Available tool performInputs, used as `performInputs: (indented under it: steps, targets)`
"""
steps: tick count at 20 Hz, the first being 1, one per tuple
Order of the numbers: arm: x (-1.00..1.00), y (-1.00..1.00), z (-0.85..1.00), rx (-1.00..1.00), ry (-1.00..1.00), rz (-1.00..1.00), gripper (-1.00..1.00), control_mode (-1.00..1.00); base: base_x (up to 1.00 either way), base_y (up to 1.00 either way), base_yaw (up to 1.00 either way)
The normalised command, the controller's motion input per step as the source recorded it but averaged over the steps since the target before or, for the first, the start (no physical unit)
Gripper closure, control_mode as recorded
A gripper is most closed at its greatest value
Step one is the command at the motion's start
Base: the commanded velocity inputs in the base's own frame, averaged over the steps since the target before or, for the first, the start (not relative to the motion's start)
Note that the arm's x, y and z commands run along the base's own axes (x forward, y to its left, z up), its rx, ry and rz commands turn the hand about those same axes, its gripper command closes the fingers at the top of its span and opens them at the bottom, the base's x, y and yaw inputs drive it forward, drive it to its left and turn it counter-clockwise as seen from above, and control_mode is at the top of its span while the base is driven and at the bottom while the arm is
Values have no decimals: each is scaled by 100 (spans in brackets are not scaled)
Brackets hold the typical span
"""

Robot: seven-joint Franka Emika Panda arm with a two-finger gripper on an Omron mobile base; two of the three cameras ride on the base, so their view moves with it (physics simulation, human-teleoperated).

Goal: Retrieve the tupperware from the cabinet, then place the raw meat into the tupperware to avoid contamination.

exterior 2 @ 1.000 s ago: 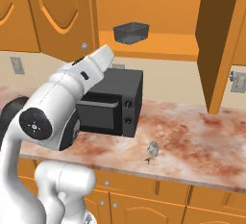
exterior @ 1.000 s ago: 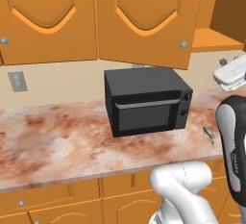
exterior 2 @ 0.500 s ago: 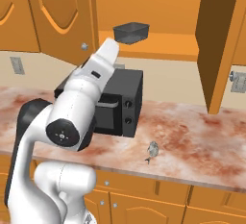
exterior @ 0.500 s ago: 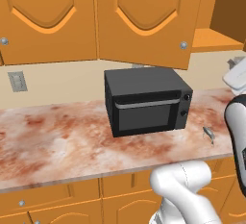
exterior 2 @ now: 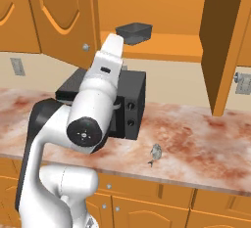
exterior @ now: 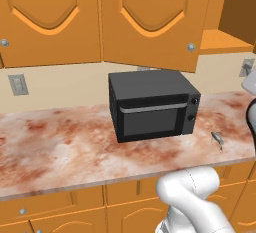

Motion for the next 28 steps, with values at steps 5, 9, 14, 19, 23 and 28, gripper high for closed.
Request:
performInputs:
  steps: [5, 9, 14, 19, 23, 28]
  targets:
    - [4, -2, 4, -22, 13, 0, -100, -100, 0, 0, 0]
    - [0, 0, 3, -17, 20, 0, -100, -100, 0, 0, 0]
    - [6, 3, 0, -8, 11, 0, -100, -100, 0, 0, 0]
    - [13, 2, 0, 0, 0, 0, -100, -100, 0, 0, 0]
    - [12, 4, -7, 0, -2, 0, -100, -100, 0, 0, 0]
    - [20, 10, -13, 2, -4, 0, -100, -100, 0, 0, 0]
